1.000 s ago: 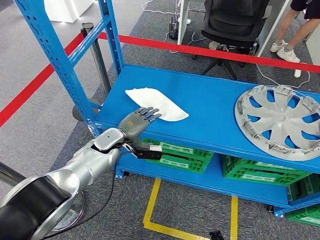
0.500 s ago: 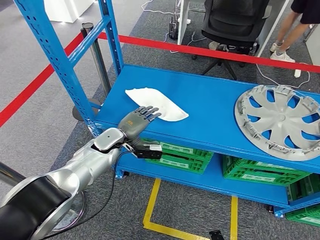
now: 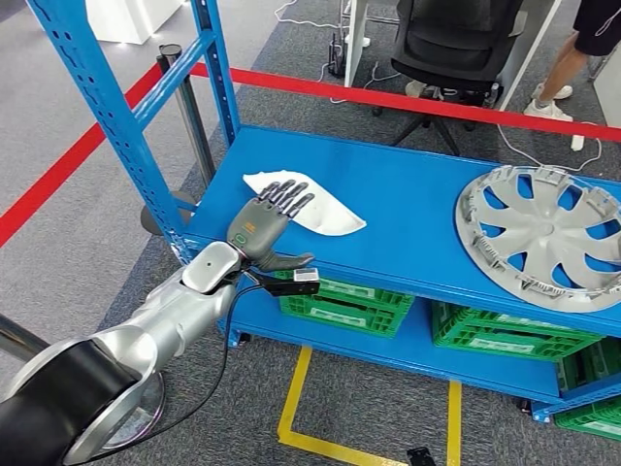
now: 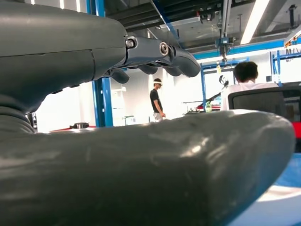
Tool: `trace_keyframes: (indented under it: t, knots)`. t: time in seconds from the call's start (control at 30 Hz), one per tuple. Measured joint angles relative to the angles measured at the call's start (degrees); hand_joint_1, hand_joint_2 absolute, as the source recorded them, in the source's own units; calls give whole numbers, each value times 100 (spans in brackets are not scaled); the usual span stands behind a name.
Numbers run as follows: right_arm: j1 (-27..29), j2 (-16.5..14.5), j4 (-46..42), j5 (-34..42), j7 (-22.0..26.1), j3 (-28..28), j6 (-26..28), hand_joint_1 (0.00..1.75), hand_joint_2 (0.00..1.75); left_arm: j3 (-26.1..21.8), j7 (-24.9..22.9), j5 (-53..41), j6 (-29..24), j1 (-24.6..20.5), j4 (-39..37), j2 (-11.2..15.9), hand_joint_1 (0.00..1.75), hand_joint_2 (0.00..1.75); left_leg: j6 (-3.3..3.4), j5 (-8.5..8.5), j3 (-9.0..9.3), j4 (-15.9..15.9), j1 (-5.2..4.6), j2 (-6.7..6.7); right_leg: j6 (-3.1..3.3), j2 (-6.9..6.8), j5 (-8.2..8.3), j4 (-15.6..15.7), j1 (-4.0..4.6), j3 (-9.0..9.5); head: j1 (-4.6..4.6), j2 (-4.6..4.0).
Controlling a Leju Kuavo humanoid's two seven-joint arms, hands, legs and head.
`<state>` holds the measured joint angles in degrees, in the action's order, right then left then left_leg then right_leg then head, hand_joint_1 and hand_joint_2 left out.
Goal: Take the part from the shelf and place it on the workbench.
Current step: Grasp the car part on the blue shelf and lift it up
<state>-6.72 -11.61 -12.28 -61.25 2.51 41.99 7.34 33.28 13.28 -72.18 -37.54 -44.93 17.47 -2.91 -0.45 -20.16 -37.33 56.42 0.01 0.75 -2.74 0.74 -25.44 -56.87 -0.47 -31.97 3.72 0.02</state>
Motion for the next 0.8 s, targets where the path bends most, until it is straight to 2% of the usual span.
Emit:
trace_keyframes:
  t: [0.2, 0.37, 0.8]
  knots:
    - [2, 0, 0, 33, 0, 0, 1, 0, 0, -6, -97, -75, 63, -37, 17, -45, 0, 0, 0, 0, 1, 0, 0, 0, 0, 0, 0, 0, 0, 0, 0, 0]
    - [1, 0, 0, 48, 13, 2, -2, 0, 0, -84, -114, 84, 655, -106, 17, -73, 0, 0, 0, 0, 1, 0, 0, 0, 0, 1, 0, 0, 0, 0, 1, 0]
    - [-9, 0, 0, 45, 17, 2, -13, 0, 0, -248, 11, 196, 1304, -155, 17, -61, 0, 0, 0, 0, 0, 0, 0, 0, 0, 0, 0, 0, 0, 2, -1, 0]
